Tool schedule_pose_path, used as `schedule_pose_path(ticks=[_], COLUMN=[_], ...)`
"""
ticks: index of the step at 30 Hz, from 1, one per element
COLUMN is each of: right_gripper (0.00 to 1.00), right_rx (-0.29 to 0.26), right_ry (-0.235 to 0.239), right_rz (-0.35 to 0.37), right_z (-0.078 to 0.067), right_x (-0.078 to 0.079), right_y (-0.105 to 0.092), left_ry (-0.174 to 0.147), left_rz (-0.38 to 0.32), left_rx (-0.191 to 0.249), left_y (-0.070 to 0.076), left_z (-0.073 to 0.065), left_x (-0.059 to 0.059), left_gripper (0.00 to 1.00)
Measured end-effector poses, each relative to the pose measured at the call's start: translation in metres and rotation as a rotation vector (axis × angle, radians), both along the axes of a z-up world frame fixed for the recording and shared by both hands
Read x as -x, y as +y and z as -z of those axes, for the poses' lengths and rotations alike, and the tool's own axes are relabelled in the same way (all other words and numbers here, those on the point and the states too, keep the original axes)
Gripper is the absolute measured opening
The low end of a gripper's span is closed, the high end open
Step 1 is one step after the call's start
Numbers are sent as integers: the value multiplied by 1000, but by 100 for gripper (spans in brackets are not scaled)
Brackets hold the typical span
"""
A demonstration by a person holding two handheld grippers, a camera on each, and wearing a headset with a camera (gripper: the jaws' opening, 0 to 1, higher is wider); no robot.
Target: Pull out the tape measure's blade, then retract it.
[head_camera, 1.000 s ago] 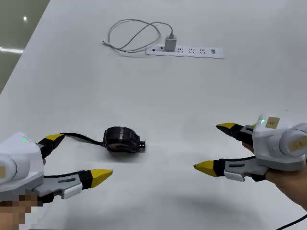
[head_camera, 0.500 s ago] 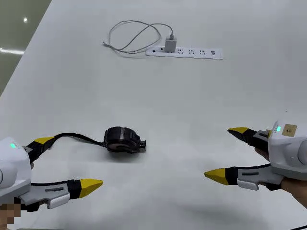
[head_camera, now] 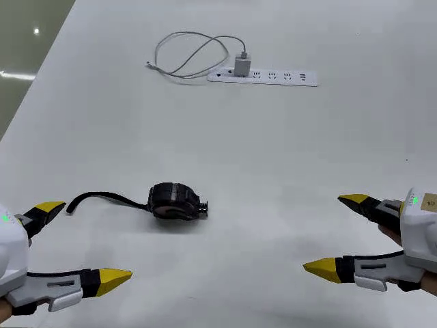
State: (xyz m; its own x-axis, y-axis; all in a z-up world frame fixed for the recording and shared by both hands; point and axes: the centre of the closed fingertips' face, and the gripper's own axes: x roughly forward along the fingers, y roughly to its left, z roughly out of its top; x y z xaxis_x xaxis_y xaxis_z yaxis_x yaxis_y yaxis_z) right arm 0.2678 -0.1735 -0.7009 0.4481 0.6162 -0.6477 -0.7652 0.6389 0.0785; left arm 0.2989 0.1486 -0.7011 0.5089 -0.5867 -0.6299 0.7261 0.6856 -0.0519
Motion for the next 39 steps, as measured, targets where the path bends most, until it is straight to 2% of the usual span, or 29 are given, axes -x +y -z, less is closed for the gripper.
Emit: schedule_pose_path(ticks=[5,15,19,23,39], right_gripper=[84,86,86,87,99], right_rx=[3,12,11,11,7], right_ry=[-2,6,5,1,15], right_rz=[9,10,12,10,-11], right_z=[-2,-4,-6,-8,-7], right_x=[4,15,17,17,22], right_y=[-6,-10,-11,-11,-9], left_ry=[-6,2,12,8,32], left_rz=[28,84,84,85,95], left_rx=[-31,-63,-57,-61,-40], left_y=[3,4,8,11,14], left_z=[1,1,0,-1,-1], left_x=[4,13,12,12,13], left_gripper=[99,99,99,99,99])
